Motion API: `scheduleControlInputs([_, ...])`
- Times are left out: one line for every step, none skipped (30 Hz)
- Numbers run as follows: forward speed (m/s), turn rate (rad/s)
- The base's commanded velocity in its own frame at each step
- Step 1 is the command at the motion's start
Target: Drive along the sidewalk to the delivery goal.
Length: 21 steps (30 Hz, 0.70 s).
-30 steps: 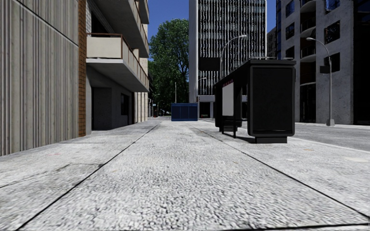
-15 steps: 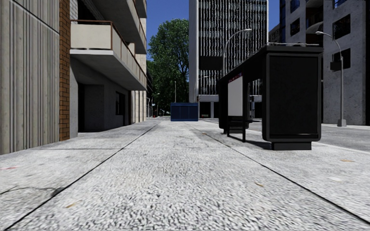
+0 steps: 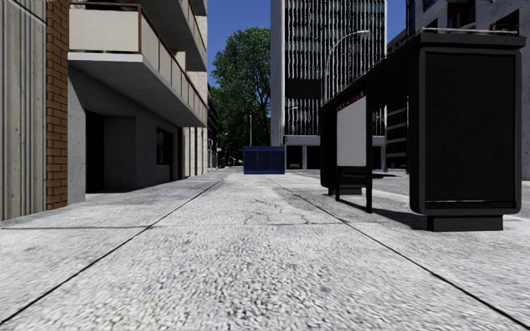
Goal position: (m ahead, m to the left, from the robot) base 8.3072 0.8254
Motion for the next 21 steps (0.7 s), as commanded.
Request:
scheduleControlInputs([2.0,0.22])
scheduleControlInputs([2.0,0.38])
scheduleControlInputs([2.0,0.43])
scheduleControlInputs([2.0,0.43])
scheduleControlInputs([2.0,0.35])
scheduleControlInputs([2.0,0.08])
scheduleControlInputs([2.0,0.0])
scheduleControlInputs([2.0,0.0])
scheduleControlInputs([2.0,0.0])
scheduleControlInputs([2.0,0.0])
scheduleControlInputs([2.0,0.0])
scheduleControlInputs([2.0,0.0])
scheduleControlInputs([2.0,0.0])
scheduleControlInputs([2.0,0.0])
scheduleControlInputs([2.0,0.0])
scheduleControlInputs([2.0,0.0])
scheduleControlInputs([2.0,0.0])
scheduleControlInputs([2.0,0.0])
scheduleControlInputs([2.0,0.0])
scheduleControlInputs([2.0,0.0])
scheduleControlInputs([2.0,0.0])
